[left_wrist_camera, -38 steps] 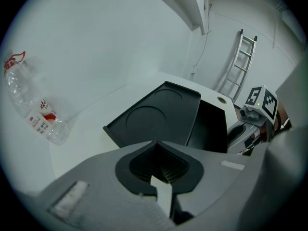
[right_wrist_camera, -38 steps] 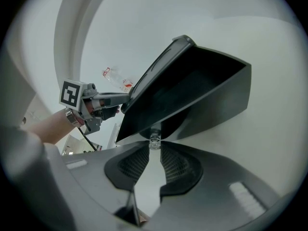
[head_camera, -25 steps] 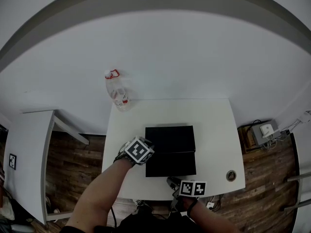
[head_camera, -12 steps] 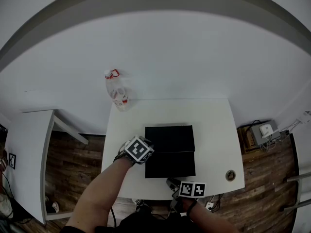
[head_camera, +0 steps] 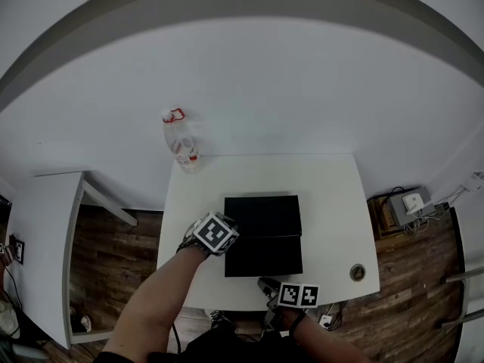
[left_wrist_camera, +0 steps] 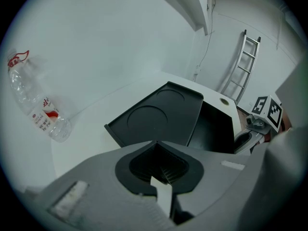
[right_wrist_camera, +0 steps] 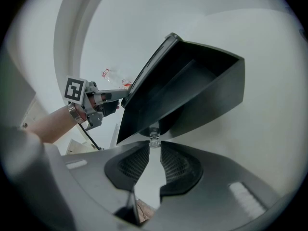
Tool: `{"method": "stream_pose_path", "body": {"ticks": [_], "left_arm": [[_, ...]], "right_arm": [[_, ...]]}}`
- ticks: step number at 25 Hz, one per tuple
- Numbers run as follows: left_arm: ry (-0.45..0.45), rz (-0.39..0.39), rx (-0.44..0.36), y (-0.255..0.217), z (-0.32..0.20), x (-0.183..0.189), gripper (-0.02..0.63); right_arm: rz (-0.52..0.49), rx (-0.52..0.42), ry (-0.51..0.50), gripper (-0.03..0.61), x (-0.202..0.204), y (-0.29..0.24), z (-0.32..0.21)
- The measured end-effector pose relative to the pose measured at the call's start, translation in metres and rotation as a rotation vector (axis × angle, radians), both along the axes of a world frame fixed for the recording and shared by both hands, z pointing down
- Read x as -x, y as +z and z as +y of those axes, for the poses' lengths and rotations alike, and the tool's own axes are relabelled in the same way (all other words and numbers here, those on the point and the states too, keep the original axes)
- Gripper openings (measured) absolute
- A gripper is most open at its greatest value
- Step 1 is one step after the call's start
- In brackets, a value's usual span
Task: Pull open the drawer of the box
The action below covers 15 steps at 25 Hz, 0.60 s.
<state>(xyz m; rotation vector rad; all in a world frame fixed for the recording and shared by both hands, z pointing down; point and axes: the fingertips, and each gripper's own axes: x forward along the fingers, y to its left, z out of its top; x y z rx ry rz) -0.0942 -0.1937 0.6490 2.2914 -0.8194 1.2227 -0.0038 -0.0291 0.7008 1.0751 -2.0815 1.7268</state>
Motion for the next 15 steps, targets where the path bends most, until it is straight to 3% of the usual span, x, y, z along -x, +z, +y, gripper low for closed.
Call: {"method": "stream_pose_path", "body": {"ticks": [7,9,12,15], "left_arm": [[-0.04,0.016,-0.018,-0.001,-0.002,0.001,0.005],[-0.073,0.074,-0.001,-0.002,-0.001,-0.002,0.005],[-0.127,0.207,0.033,-0.004,0.006,-0.006,0.005],[-0.163,0.253,-0.016,-0.016,0.015,0.004,0.006]], "right_arm": [[-0.032,0.01,-0.012,0.046,-0.007,-0.012,0.026],[-0.07,-0.001,-0.016,0.006,-0.012,-0.022,0.035],[-0.133,-0.045,-0.012,0.006,-0.025,-0.043,0.042],[-0.175,-0.108,0.0,0.006,-0.044,-0.068,0.041]]}}
